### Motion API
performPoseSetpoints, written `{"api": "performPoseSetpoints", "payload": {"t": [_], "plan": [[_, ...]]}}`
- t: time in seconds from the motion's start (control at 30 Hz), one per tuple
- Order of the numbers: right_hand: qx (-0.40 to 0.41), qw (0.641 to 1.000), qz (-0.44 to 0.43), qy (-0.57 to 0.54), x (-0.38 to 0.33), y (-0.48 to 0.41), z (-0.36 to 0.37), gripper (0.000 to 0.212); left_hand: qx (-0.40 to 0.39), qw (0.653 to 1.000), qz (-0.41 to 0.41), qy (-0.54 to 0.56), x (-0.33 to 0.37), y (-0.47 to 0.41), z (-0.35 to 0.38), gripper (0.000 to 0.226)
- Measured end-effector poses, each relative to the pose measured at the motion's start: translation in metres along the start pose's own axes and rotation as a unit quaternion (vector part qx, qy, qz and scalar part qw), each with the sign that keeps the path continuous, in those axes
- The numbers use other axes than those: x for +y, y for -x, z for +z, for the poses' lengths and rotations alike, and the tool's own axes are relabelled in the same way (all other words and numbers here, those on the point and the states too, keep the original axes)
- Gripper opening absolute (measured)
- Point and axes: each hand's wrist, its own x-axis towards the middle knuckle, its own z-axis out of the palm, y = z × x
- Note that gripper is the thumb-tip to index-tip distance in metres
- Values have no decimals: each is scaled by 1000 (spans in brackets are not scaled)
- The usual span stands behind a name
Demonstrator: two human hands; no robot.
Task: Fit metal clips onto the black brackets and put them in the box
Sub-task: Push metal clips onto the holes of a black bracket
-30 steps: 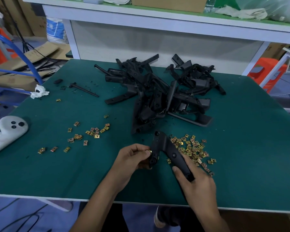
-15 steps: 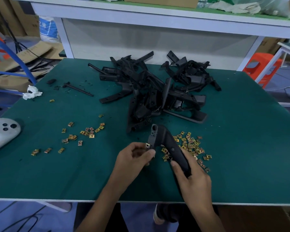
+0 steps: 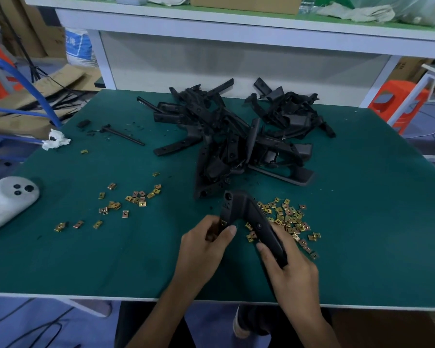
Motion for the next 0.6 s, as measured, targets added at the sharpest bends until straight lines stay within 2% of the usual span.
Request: {"api": "performPoseSetpoints", "payload": {"t": [0.13, 0.27, 0.33, 0.43, 0.6], "plan": [[-2, 1000, 8, -27, 2, 0, 0, 44, 3, 1000, 18, -8, 0, 1, 0, 24], [49, 992, 43, -108, 1, -4, -6, 34, 57, 998, 7, 5, -3, 1, -2, 14], [66, 988, 55, -126, 3, -7, -8, 35, 43, 996, 35, -64, -5, 0, 0, 21], [54, 988, 58, -134, 4, -7, -8, 35, -15, 974, 87, -209, -7, 0, 9, 25], [42, 987, 54, -144, 6, -6, -6, 35, -22, 963, 95, -252, -10, -1, 13, 19]]}}
